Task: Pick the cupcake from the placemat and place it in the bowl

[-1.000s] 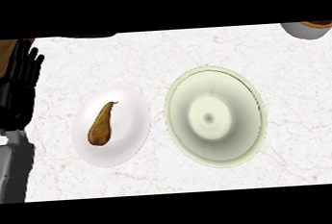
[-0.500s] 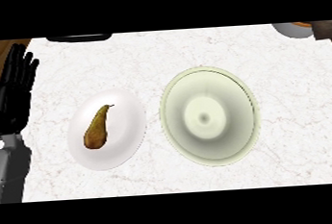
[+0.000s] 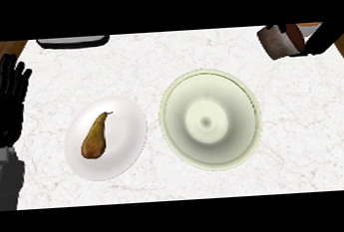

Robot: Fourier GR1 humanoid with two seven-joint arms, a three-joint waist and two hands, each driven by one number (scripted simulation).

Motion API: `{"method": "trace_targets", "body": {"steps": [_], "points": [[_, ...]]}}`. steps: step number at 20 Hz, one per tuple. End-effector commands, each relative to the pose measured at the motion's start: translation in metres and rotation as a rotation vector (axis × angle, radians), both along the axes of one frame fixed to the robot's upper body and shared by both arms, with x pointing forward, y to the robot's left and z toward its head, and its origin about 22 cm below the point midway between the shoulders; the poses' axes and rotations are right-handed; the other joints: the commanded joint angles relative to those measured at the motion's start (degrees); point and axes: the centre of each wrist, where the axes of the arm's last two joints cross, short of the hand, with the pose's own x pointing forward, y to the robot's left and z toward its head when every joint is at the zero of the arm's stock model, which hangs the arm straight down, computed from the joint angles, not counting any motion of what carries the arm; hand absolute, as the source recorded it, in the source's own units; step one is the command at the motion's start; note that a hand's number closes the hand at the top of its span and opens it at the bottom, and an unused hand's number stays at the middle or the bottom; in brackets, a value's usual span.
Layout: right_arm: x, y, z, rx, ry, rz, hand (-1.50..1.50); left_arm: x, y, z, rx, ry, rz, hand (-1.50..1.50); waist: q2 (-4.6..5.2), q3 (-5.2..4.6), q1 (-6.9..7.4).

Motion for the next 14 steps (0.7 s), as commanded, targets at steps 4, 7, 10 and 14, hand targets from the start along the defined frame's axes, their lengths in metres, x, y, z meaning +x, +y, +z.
{"method": "trace_targets", "body": {"steps": [4,7,10,14], "points": [[-0.006,0.062,-0.031,-0.057,0.19,0.189,1.5,-0.014,0.008,-0.01,0.0,0.004,-0.001,0.0,-0.06,0.03,-0.71],[-0.022,0.093,-0.059,-0.075,0.172,0.189,1.5,-0.009,0.013,-0.003,-0.008,0.004,0.009,0.0,-0.09,0.04,-1.27],[-0.03,0.087,-0.089,-0.108,0.092,0.139,1.5,0.013,-0.001,-0.001,-0.012,-0.006,0.018,0.0,0.36,0.06,-1.07],[-0.04,0.112,-0.123,-0.131,0.163,0.006,1.5,-0.006,0.004,-0.015,0.001,-0.006,0.009,0.0,0.24,0.04,-0.82]]}}
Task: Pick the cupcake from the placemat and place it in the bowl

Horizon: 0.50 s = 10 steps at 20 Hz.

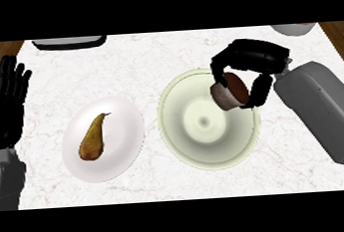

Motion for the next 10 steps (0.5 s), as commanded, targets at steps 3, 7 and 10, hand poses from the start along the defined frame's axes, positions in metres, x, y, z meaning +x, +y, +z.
{"method": "trace_targets", "body": {"steps": [3,7,10], "points": [[-0.009,0.025,-0.059,-0.027,0.149,-0.102,-1.5,0.0,0.001,0.003,-0.001,-0.006,-0.008,0.0,0.21,0.0,0.42],[-0.004,0.037,-0.074,0.097,0.297,-0.087,-1.5,-0.003,0.004,0.001,-0.012,0.004,-0.022,0.0,0.28,0.02,0.71],[-0.009,0.032,-0.093,0.216,0.377,-0.075,-1.5,-0.001,0.01,0.016,-0.001,0.005,-0.017,0.0,0.26,0.04,0.74]]}}
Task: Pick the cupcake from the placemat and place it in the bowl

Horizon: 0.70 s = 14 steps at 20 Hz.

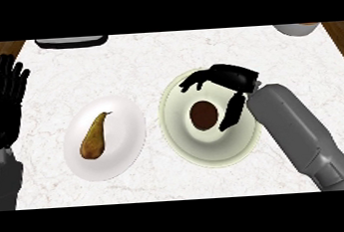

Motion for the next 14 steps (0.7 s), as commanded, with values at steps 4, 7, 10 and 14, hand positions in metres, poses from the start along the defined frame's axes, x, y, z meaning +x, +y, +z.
{"method": "trace_targets", "body": {"steps": [4,7,10,14], "points": [[0.006,-0.01,-0.014,0.327,0.057,-0.133,-1.5,-0.002,-0.001,0.003,0.004,-0.012,0.002,0.0,0.02,0.03,0.13],[0.028,-0.025,0.022,0.419,0.047,-0.225,-1.5,-0.003,0.001,0.013,-0.002,-0.011,0.007,0.0,-0.04,0.03,0.47],[0.04,-0.053,0.024,0.458,0.06,-0.329,-1.5,-0.003,0.008,-0.002,-0.013,-0.024,-0.02,0.0,0.55,0.01,1.26],[0.052,-0.093,0.049,0.513,0.11,-0.408,-1.5,0.005,-0.022,-0.011,-0.008,-0.022,-0.03,0.0,0.78,0.04,1.4]]}}
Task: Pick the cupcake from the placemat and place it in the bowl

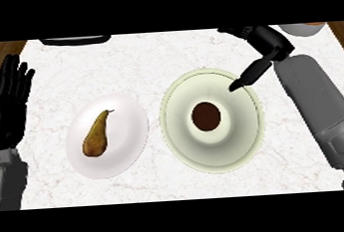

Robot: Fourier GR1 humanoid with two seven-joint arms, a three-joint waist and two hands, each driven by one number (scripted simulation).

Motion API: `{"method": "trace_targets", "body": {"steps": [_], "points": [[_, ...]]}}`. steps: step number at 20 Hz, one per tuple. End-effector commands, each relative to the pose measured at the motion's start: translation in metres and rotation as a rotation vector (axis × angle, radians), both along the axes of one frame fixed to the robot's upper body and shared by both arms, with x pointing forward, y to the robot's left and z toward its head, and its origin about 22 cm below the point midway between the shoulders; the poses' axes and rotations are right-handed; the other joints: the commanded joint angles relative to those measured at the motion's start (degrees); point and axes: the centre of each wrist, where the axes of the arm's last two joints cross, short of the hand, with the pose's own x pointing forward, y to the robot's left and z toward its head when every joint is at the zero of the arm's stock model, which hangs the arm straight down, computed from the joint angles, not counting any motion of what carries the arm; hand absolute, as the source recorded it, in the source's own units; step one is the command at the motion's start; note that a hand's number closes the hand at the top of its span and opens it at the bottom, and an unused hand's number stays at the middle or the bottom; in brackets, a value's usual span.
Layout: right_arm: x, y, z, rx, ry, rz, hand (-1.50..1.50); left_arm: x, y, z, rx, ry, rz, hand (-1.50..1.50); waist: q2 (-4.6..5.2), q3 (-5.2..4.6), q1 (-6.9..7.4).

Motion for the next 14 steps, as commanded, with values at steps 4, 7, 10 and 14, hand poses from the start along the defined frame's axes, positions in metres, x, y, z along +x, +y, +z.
{"method": "trace_targets", "body": {"steps": [4,7,10,14], "points": [[0.0,-0.095,0.022,0.124,0.041,-0.105,-1.5,0.011,-0.002,0.018,0.005,-0.022,-0.011,0.0,0.99,0.12,1.8],[0.0,-0.105,0.028,0.15,0.038,-0.141,-1.5,0.02,-0.011,0.013,-0.015,-0.035,-0.047,0.0,1.64,0.15,2.54],[-0.011,-0.133,0.023,0.155,0.049,-0.159,-1.5,0.015,-0.009,0.017,0.012,-0.034,-0.046,0.0,2.01,0.29,3.63],[-0.014,-0.144,0.026,0.18,0.046,-0.147,-1.5,0.017,-0.019,0.02,0.007,-0.057,-0.076,0.0,2.34,0.39,4.28]]}}
